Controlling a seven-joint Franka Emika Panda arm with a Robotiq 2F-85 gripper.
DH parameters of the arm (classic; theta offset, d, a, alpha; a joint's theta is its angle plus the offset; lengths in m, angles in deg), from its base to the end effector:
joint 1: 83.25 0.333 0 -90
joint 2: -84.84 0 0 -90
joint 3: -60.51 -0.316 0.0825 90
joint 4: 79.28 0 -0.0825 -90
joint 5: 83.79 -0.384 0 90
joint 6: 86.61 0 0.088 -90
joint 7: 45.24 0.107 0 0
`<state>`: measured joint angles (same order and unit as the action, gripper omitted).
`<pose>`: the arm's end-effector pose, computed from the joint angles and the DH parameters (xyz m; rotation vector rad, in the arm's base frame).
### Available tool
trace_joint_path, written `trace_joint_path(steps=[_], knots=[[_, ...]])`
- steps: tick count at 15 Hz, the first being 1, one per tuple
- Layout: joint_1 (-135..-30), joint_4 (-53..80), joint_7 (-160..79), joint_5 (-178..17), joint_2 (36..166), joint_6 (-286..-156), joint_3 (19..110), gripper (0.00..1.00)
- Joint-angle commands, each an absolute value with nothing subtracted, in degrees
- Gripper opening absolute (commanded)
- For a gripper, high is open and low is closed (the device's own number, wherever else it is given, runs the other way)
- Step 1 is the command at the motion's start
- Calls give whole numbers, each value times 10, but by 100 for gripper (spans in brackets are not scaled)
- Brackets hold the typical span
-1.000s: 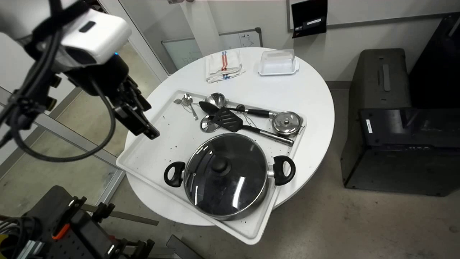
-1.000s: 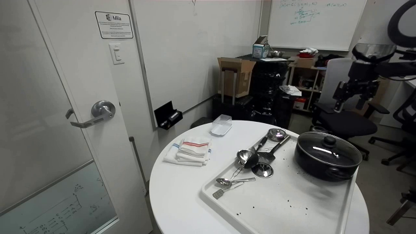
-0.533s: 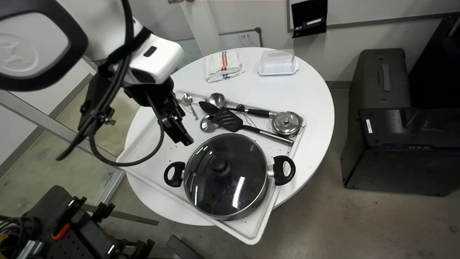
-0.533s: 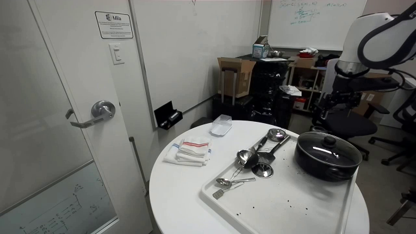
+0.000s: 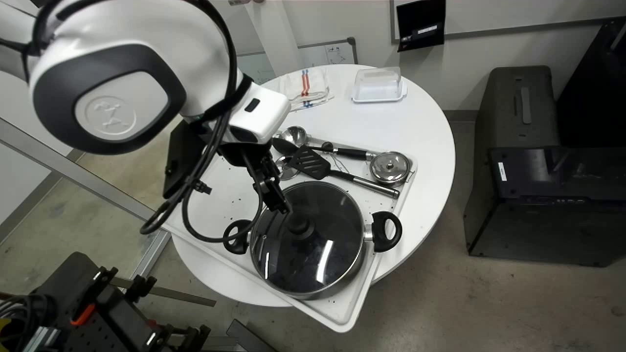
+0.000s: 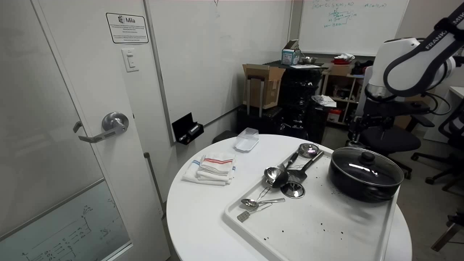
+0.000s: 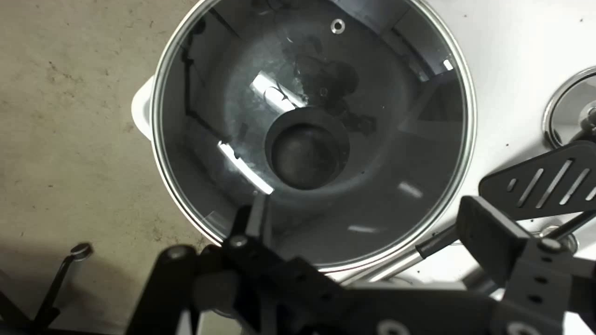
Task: Pick up the lid from the pot and put it on the table
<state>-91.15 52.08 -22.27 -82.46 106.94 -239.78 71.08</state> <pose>0.5011 -0.1701 0.1841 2.8821 -1.0345 0.0058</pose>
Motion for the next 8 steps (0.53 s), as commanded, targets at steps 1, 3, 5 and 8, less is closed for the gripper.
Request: trace_joint_path(steps=[1,3,5,8], knots=[[-894,500,-213,-836,1107,-2406,731,100],[-888,495,-209,-832,1120,-2406,740,100],[-882,491,-203,-829,1133,-2407,749,100],[-873,482,-198,-828,1152,-2407,759,100]])
